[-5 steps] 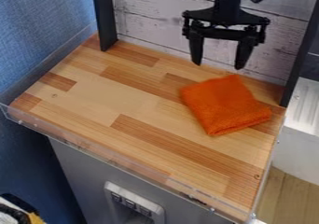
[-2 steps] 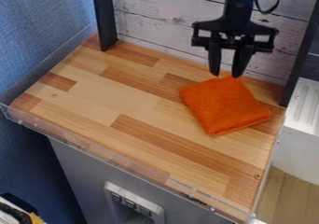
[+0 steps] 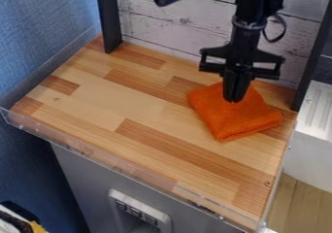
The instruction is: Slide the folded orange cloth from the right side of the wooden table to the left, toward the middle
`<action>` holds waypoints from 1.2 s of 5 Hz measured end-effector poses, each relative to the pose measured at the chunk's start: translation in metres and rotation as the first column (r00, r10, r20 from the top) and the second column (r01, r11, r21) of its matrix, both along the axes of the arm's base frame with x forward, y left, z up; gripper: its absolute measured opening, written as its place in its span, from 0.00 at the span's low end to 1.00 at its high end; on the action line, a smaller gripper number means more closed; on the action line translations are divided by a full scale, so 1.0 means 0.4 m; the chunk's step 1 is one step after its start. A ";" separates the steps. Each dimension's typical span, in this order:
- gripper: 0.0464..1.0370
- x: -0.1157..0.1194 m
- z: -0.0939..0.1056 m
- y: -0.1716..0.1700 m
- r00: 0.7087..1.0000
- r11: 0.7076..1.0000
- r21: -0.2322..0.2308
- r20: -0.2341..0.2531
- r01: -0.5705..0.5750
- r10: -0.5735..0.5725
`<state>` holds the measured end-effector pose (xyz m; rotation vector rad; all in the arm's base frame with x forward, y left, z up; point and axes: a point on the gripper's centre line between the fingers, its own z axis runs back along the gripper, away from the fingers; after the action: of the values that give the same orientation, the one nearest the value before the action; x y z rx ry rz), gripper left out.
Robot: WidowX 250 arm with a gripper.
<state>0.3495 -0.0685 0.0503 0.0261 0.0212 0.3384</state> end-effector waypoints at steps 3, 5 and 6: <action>0.01 -0.006 -0.055 -0.015 1.000 0.999 -0.038 -0.012 0.025 -0.026; 0.01 0.014 -0.083 -0.004 0.999 0.998 -0.053 0.024 0.037 -0.036; 0.01 0.016 -0.094 0.018 0.998 0.997 -0.053 0.039 0.060 -0.058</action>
<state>0.3560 -0.0615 0.0127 -0.0337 -0.0077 0.2790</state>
